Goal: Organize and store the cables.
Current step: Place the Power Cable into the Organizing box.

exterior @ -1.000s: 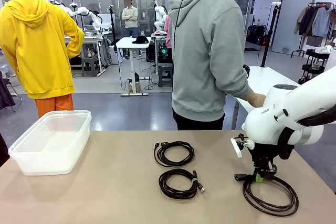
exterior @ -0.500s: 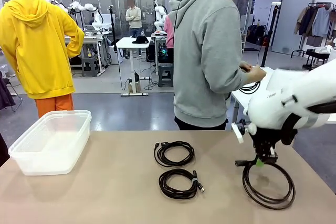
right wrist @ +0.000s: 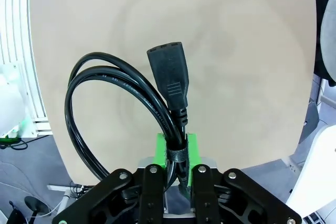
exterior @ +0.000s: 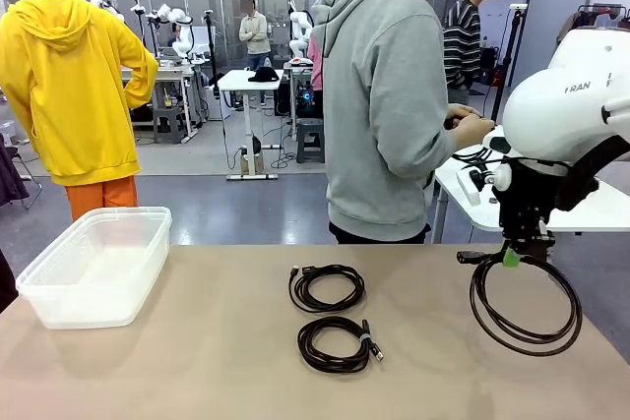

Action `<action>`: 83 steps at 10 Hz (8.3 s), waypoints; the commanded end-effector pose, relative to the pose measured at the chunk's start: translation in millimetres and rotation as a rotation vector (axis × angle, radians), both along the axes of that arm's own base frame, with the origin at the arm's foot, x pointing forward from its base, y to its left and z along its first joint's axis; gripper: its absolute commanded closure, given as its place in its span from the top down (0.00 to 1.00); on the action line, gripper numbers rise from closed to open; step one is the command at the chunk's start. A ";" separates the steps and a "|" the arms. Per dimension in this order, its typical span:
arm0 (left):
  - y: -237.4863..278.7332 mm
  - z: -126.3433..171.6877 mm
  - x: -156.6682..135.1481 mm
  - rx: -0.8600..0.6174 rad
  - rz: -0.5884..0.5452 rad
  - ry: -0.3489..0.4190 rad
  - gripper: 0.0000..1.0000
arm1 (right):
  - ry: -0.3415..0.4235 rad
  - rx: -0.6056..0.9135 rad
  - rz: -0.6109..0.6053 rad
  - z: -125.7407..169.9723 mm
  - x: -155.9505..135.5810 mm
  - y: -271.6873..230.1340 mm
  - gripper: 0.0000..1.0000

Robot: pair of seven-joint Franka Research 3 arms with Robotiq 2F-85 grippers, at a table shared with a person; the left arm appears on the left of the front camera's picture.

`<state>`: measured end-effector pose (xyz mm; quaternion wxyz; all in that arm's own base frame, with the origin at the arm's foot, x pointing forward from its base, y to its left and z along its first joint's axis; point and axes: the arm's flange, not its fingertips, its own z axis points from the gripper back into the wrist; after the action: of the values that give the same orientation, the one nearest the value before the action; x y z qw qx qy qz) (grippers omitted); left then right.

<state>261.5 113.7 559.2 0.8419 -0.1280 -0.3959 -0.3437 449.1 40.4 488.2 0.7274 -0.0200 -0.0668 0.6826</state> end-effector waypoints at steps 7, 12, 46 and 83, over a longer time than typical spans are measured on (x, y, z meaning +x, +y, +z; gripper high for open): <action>0.9 -0.2 1.2 0.003 -0.016 -0.004 1.00 | 0.035 0.050 0.083 10.5 19.7 73.8 0.18; 0.9 -0.2 1.2 0.003 -0.016 -0.004 1.00 | 0.146 0.128 0.206 33.1 20.9 276.2 0.18; -189.4 20.1 10.5 0.455 -0.104 0.043 1.00 | -0.058 0.724 -0.226 51.6 -44.0 105.3 1.00; -347.1 -245.6 174.7 0.587 -0.212 0.355 0.56 | 0.029 0.615 -0.386 0.1 -180.7 -198.5 1.00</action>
<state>430.5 -231.6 311.4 0.8623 0.0108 -0.1054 -0.4953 267.9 -158.1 484.7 0.8097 0.1929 -0.2572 0.4910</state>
